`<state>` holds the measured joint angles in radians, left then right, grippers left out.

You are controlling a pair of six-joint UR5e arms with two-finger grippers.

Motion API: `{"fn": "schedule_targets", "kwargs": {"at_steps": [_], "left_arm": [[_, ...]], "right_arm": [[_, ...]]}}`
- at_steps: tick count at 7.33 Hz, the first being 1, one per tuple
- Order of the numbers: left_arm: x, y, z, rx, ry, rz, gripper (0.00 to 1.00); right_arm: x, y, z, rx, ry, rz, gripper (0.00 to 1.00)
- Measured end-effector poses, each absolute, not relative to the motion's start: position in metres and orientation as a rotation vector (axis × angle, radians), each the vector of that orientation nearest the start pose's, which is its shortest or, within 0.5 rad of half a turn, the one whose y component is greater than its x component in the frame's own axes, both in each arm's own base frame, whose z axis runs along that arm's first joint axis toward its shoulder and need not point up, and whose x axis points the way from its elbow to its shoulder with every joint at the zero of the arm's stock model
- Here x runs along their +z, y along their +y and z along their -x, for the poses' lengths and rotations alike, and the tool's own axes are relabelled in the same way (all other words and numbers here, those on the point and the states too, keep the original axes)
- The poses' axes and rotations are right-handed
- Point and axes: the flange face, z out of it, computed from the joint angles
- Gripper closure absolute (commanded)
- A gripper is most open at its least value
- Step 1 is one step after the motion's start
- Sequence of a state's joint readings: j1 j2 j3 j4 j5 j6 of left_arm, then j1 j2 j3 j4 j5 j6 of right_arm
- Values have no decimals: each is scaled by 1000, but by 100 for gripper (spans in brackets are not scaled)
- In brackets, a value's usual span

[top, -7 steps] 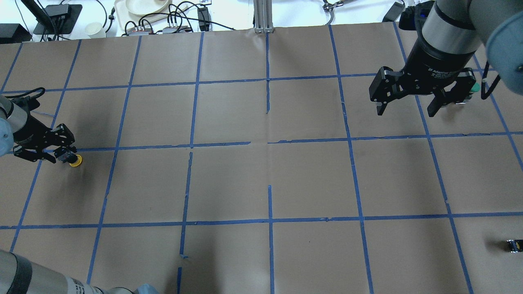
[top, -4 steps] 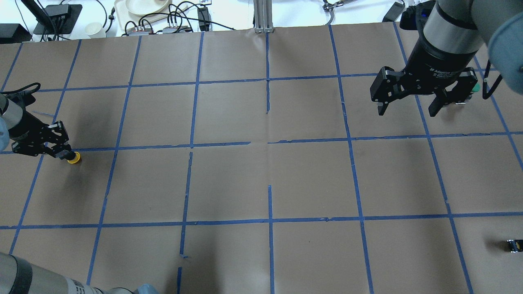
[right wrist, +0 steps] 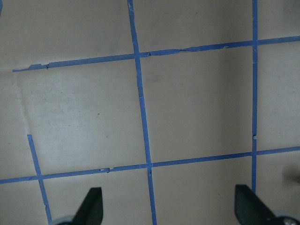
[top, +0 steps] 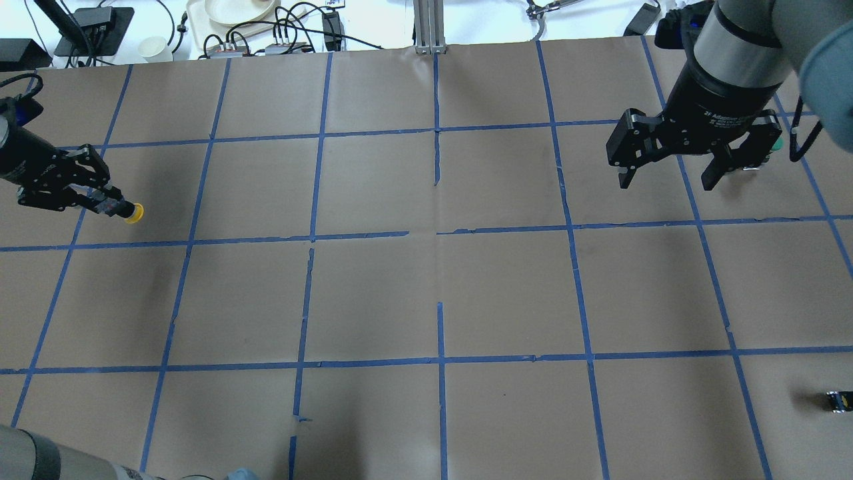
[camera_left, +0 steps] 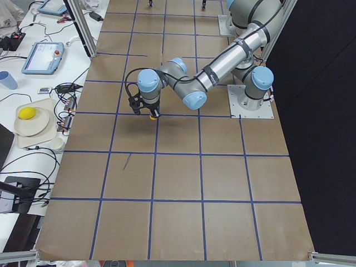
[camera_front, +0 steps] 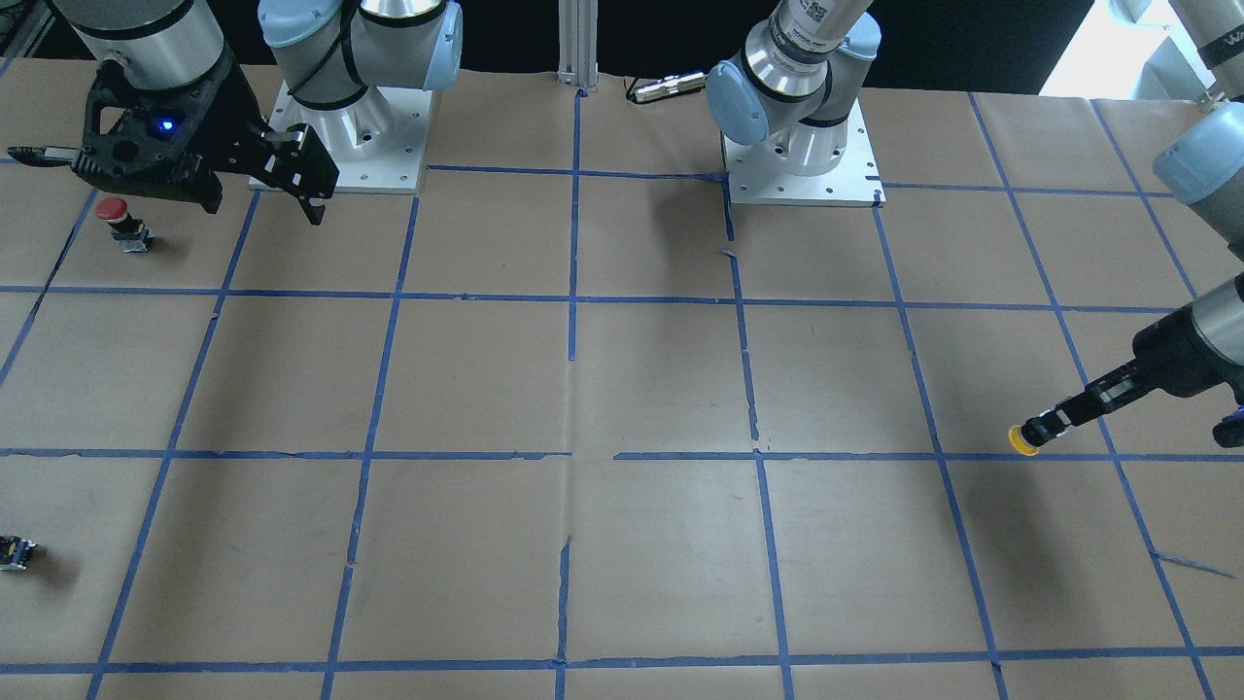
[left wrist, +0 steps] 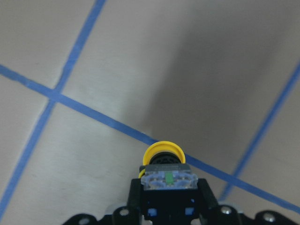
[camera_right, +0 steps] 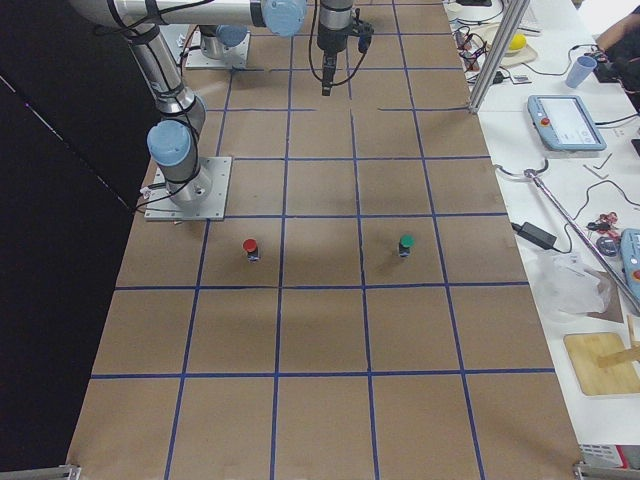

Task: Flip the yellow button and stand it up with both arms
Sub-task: 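Lift the button with the left gripper while the right gripper rotates up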

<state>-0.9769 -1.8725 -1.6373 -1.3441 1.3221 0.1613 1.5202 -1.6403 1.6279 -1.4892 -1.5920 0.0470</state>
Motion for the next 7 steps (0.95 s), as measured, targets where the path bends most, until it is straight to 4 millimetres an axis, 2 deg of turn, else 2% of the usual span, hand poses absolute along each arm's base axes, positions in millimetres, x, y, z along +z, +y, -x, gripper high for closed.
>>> {"fn": "schedule_targets", "kwargs": {"at_steps": [1, 2, 4, 6, 7], "left_arm": [[333, -573, -153, 88, 3424, 734, 74], [354, -576, -101, 97, 3522, 725, 74], [396, -569, -8, 112, 3733, 745, 74], [447, -555, 65, 53, 3967, 669, 74], [467, -546, 92, 23, 4069, 625, 74]], "right_arm": [[486, -462, -108, 99, 3156, -153, 0], [486, -464, -108, 83, 3155, -148, 0], [483, -468, -108, 89, 3143, -210, 0], [483, -471, -112, 100, 3064, -562, 0], [483, -475, -116, 120, 2963, -712, 0]]}}
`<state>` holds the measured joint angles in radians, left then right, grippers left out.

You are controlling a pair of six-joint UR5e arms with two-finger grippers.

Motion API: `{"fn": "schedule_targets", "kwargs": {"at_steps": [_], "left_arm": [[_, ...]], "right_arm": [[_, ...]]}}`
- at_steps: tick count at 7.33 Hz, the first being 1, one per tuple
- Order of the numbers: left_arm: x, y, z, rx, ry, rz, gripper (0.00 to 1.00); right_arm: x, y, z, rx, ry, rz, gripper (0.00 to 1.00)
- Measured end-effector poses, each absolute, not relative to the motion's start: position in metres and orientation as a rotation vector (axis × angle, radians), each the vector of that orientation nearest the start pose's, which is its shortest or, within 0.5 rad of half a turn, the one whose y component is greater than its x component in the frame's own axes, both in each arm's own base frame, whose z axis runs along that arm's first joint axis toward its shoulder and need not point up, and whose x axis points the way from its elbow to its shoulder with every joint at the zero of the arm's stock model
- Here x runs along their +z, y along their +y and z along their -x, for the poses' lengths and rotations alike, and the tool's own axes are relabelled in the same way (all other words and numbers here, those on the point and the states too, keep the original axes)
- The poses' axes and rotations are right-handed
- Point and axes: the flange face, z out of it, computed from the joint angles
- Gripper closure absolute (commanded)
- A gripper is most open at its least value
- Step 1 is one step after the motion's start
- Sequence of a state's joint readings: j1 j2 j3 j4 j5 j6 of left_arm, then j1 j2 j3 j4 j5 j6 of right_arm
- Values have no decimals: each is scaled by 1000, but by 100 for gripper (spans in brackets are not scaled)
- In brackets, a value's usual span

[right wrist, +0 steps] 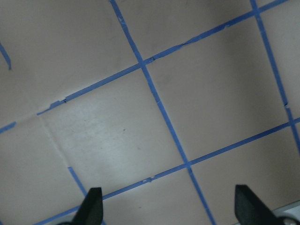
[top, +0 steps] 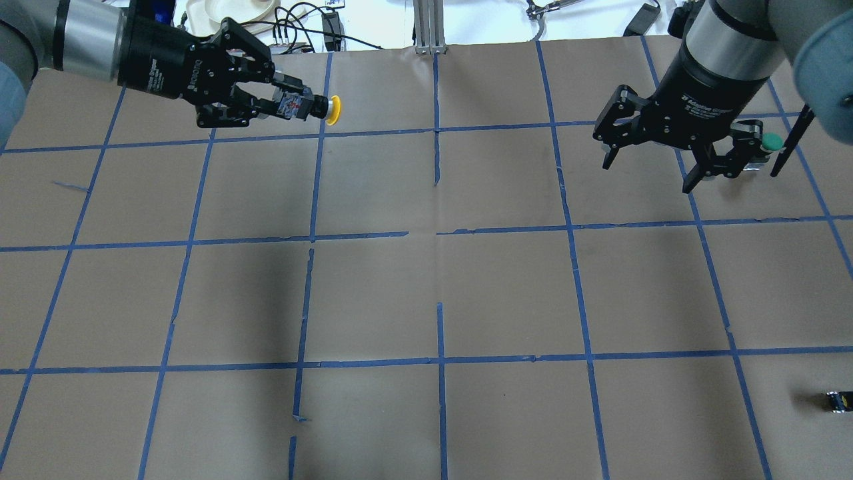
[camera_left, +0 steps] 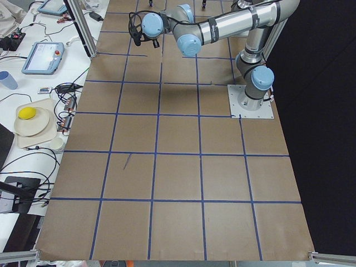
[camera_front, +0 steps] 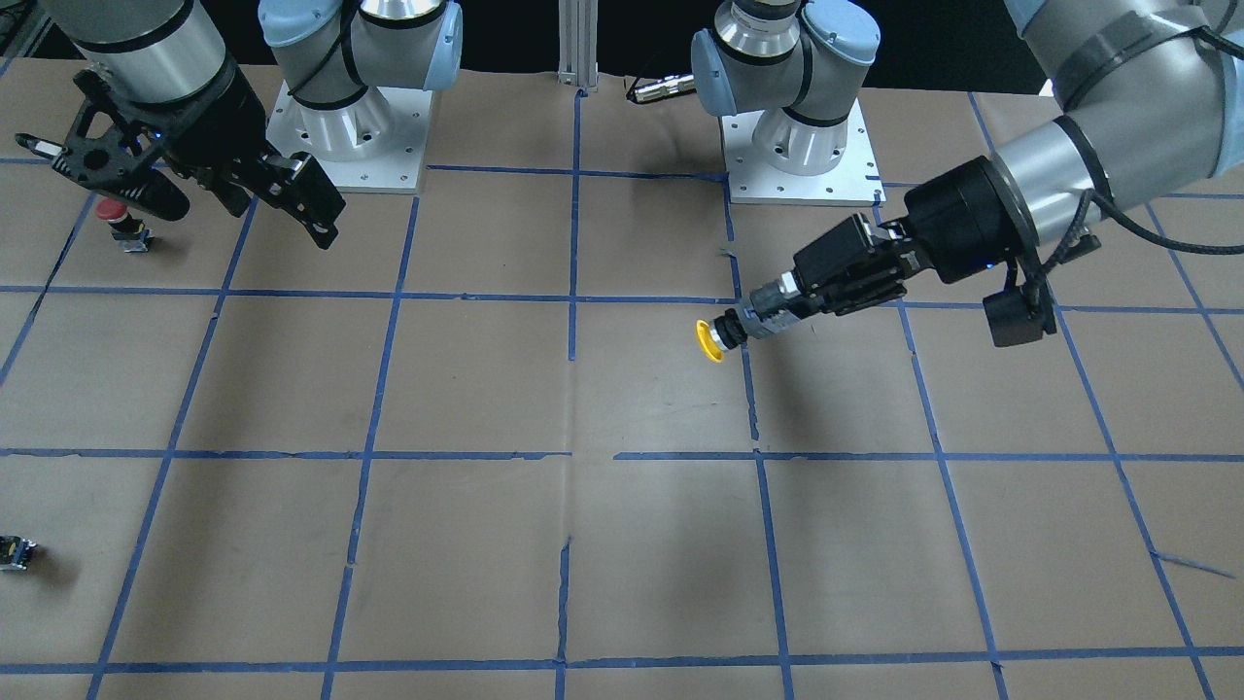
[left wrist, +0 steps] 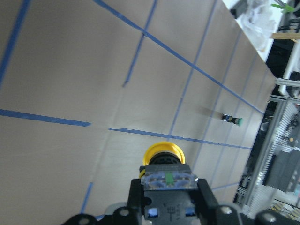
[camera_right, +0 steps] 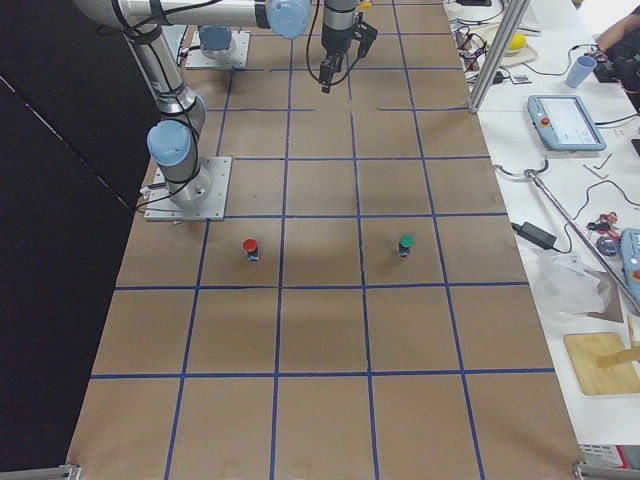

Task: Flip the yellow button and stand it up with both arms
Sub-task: 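Lift the button with the left gripper while the right gripper rotates up, then close the right gripper on the button's yellow cap beside the left gripper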

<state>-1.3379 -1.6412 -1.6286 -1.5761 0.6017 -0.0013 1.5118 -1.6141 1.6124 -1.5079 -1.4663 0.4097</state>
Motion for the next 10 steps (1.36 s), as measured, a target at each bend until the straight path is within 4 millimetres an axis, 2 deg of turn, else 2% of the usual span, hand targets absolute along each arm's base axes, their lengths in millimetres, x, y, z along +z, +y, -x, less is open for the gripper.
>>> {"fn": "schedule_targets", "kwargs": {"at_steps": [2, 3, 5, 8, 10], "left_arm": [[498, -531, 127, 16, -1973, -256, 74], [510, -522, 149, 13, -1902, -210, 74], [526, -510, 178, -3, -1788, -154, 74], [532, -507, 187, -2, -1705, -137, 74], [533, -506, 188, 4, -1697, -130, 74]], "right_arm": [[491, -486, -112, 188, 2642, -966, 0], [503, -493, -106, 227, 2436, -1077, 0], [527, -501, -108, 287, 2137, -1160, 0], [558, -505, -122, 267, 1931, -1046, 0], [576, -494, -143, 272, 1882, -955, 0]]}}
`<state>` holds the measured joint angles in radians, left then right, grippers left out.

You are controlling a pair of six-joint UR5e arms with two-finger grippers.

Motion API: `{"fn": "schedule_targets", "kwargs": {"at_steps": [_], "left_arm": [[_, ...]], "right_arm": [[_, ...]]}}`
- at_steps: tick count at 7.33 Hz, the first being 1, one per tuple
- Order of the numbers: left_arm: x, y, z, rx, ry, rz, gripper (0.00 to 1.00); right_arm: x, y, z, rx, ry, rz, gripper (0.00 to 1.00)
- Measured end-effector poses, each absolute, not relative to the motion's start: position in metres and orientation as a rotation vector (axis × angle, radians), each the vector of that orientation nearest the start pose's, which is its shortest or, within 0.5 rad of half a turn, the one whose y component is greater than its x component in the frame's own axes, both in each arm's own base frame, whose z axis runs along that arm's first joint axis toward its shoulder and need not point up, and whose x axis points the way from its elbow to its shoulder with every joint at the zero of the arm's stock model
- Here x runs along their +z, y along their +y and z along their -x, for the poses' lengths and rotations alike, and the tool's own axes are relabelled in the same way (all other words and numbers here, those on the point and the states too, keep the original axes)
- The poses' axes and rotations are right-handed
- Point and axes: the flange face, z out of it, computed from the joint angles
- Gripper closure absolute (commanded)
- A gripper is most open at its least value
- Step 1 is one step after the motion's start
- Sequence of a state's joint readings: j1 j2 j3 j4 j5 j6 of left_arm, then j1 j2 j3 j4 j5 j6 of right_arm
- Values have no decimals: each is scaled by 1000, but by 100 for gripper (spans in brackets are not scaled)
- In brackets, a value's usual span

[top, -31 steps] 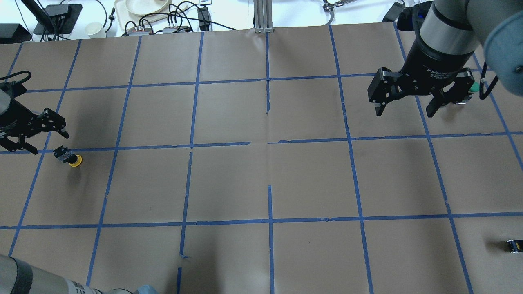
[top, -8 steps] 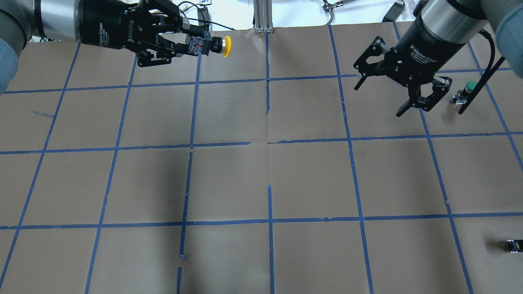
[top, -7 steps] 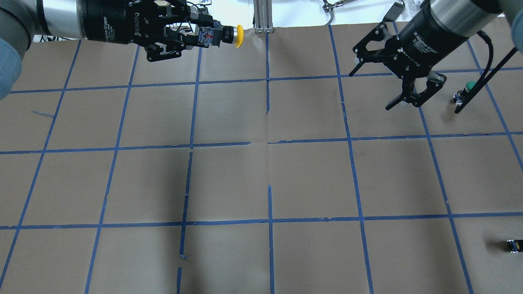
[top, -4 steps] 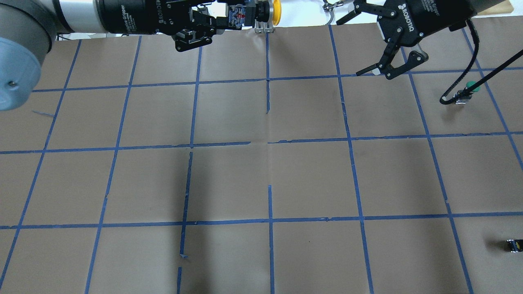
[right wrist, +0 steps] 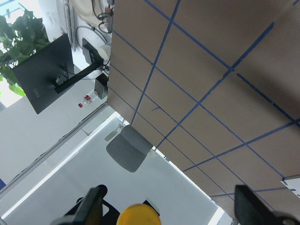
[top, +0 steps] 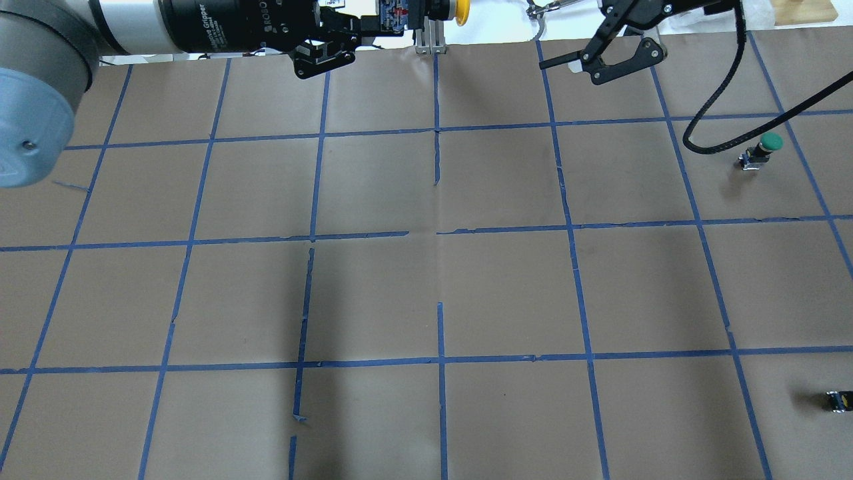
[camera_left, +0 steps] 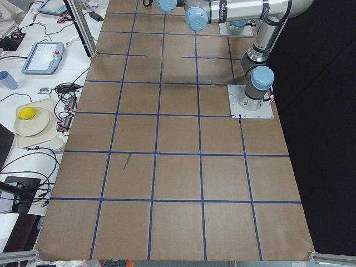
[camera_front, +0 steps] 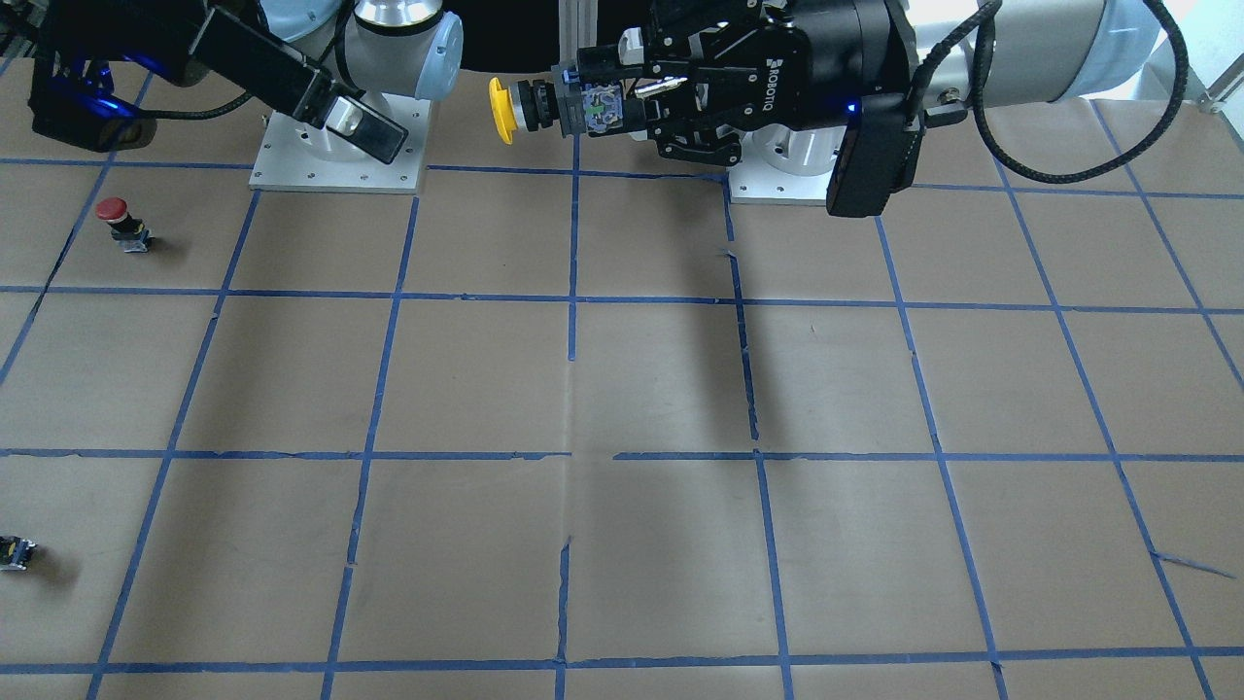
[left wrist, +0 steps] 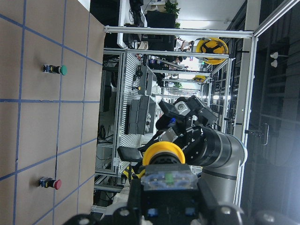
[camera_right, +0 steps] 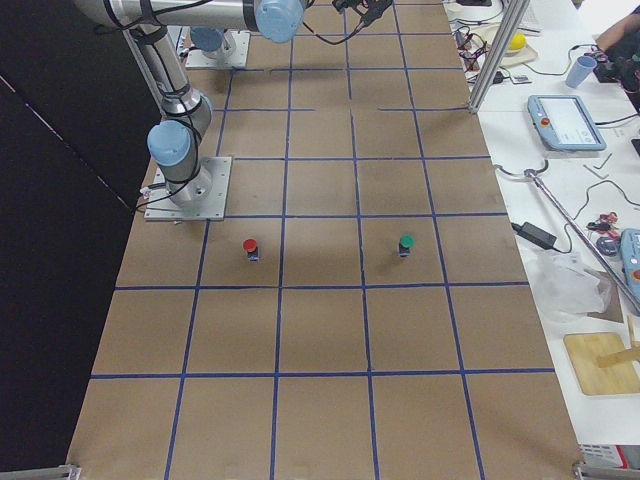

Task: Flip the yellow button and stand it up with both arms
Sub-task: 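Close the right gripper on the button's yellow cap beside the left gripper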

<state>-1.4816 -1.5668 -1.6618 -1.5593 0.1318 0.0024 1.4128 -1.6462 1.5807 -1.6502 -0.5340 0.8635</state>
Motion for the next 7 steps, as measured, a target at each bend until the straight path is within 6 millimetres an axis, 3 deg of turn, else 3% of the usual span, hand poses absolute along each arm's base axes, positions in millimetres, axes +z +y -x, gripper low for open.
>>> {"fn": "schedule_targets", "kwargs": {"at_steps": [3, 7], "left_arm": [[536, -508, 187, 15, -1669, -123, 74], [540, -509, 185, 33, -1644, -115, 74]], "right_arm": [[581, -478, -184, 368, 1864, -920, 0], [591, -480, -193, 423, 1773, -887, 0]]}}
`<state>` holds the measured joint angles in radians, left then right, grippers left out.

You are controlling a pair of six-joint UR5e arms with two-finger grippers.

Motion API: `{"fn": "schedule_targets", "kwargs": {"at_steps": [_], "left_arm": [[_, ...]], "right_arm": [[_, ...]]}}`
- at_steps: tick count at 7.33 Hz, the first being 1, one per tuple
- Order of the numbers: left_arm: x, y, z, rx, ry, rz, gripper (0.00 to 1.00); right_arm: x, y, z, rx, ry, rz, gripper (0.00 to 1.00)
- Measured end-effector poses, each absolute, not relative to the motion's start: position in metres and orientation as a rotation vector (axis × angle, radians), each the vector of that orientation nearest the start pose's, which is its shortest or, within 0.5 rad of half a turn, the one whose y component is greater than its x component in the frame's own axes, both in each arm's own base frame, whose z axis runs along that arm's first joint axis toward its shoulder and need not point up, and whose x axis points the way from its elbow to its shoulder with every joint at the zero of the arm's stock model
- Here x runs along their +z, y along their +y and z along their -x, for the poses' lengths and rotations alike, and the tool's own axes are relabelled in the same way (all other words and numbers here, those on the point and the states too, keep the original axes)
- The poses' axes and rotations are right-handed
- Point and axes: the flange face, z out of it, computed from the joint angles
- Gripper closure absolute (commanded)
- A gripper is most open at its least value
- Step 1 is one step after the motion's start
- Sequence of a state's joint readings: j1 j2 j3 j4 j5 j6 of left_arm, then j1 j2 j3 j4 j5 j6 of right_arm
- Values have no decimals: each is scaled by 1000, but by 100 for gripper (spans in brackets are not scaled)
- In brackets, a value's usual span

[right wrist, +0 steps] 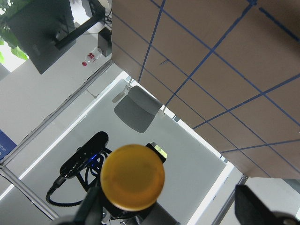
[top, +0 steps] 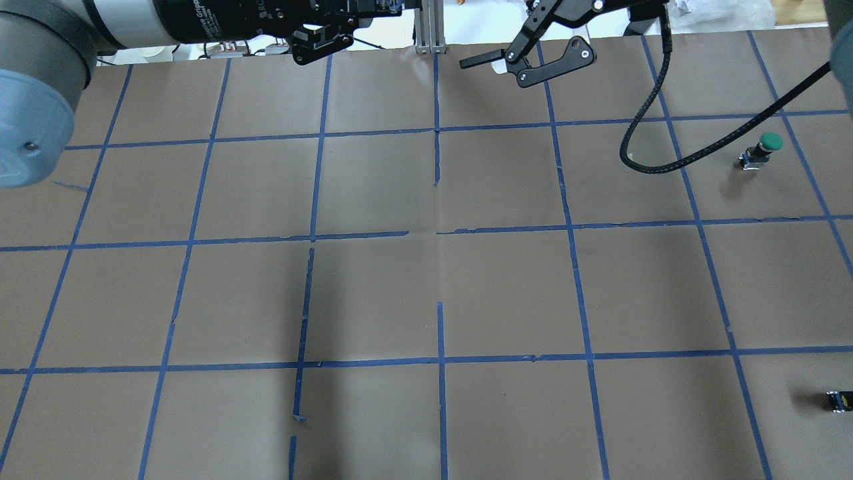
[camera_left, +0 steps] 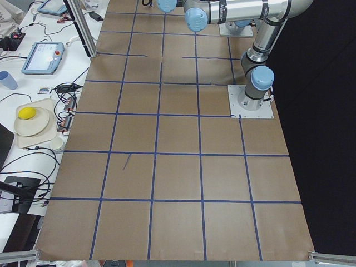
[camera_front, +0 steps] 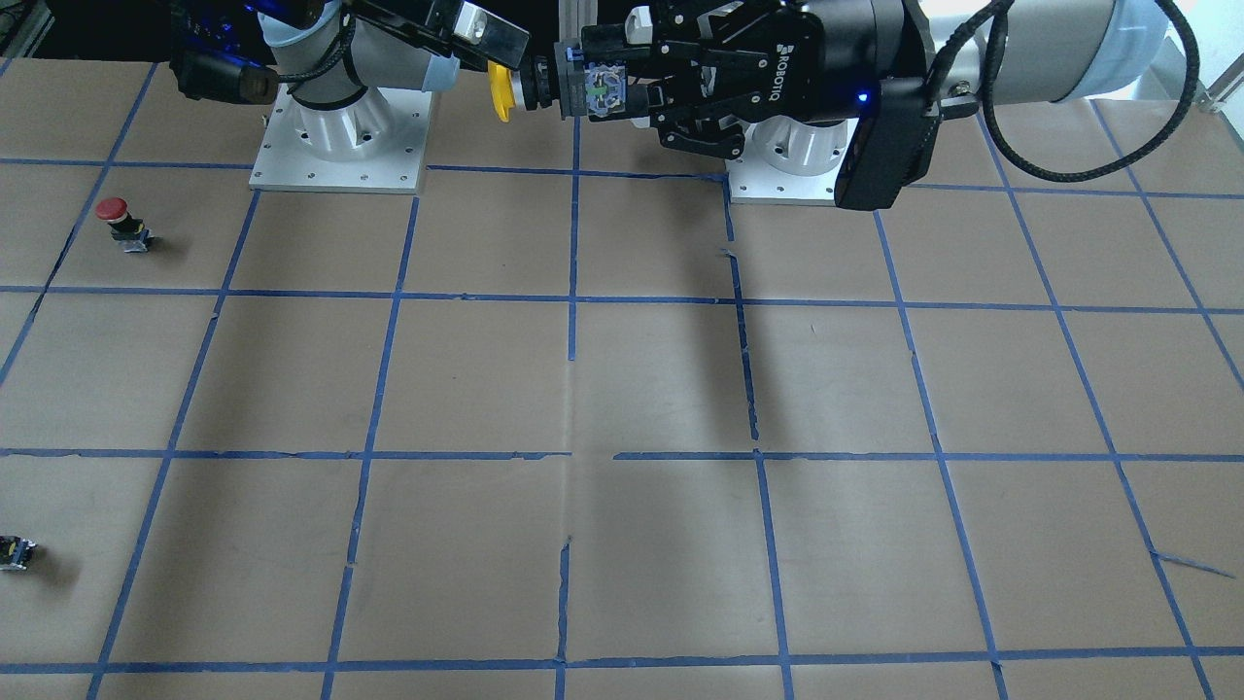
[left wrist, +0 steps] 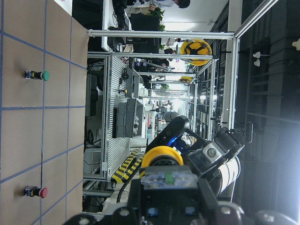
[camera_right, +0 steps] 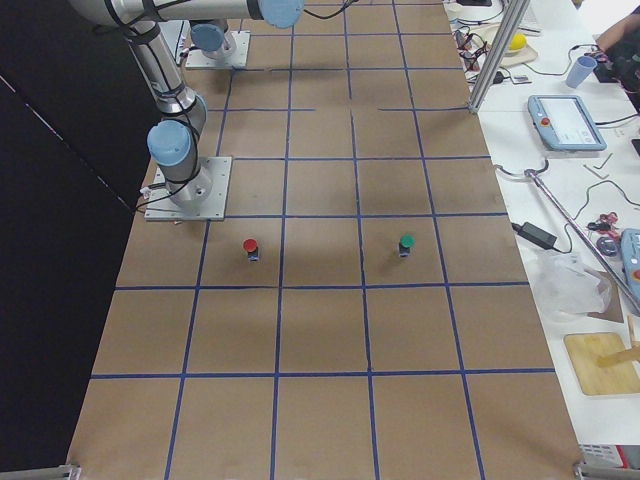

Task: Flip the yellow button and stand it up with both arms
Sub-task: 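Close the right gripper on the button's yellow cap beside the left gripper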

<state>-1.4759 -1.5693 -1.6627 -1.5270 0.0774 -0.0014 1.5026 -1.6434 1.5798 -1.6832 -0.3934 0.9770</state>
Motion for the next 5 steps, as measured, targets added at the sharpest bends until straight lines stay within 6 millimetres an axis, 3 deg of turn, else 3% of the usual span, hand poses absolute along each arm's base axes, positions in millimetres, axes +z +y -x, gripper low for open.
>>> {"fn": "schedule_targets", "kwargs": {"at_steps": [2, 4, 5], "left_arm": [[540, -509, 185, 34, -1644, -114, 74], [539, -510, 185, 33, -1644, -115, 74], [539, -510, 185, 33, -1643, -115, 74]], "right_arm": [[595, -481, -191, 438, 1730, -878, 3], [590, -485, -190, 445, 1719, -879, 17], [586, -489, -189, 449, 1717, -882, 17]]}}
